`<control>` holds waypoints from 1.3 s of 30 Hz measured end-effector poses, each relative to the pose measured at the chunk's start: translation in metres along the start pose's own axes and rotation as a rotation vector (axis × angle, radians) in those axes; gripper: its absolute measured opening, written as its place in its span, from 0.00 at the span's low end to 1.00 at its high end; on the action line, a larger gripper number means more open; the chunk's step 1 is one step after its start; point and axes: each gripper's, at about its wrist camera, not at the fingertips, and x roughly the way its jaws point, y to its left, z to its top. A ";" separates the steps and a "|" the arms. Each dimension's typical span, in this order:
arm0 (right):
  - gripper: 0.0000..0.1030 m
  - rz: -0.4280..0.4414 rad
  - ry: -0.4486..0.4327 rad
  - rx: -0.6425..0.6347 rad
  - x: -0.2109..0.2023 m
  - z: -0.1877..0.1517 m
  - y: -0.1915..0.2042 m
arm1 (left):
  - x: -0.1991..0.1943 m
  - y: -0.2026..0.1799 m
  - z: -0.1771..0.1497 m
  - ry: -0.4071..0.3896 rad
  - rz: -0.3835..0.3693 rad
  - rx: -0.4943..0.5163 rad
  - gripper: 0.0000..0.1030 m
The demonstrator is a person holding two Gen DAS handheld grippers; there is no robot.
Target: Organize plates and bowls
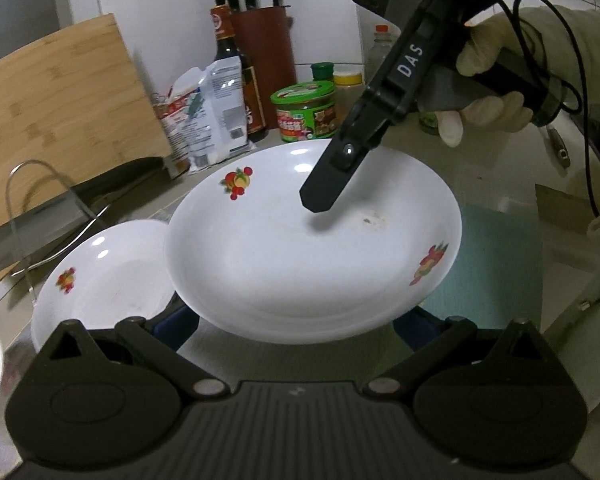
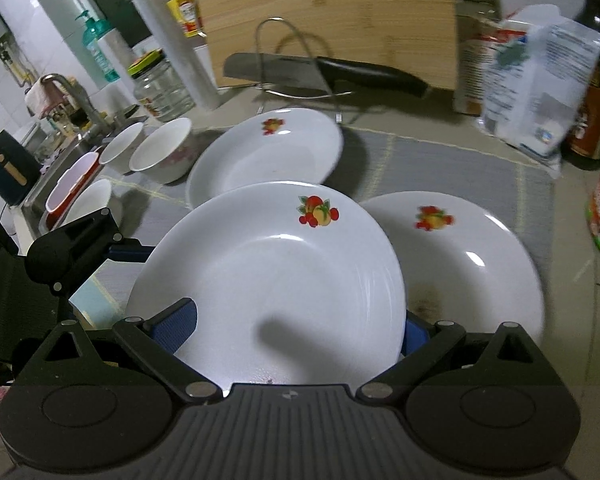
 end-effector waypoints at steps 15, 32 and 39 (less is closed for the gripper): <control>0.99 -0.036 0.001 0.041 -0.005 -0.003 -0.045 | 0.046 -0.006 0.022 0.011 -0.047 0.008 0.99; 0.99 -0.059 0.013 0.067 0.003 -0.003 -0.066 | 0.067 0.001 0.034 0.049 -0.069 0.001 0.99; 0.99 -0.063 0.016 0.070 0.004 -0.005 -0.070 | 0.071 0.007 0.038 0.086 -0.066 -0.021 0.99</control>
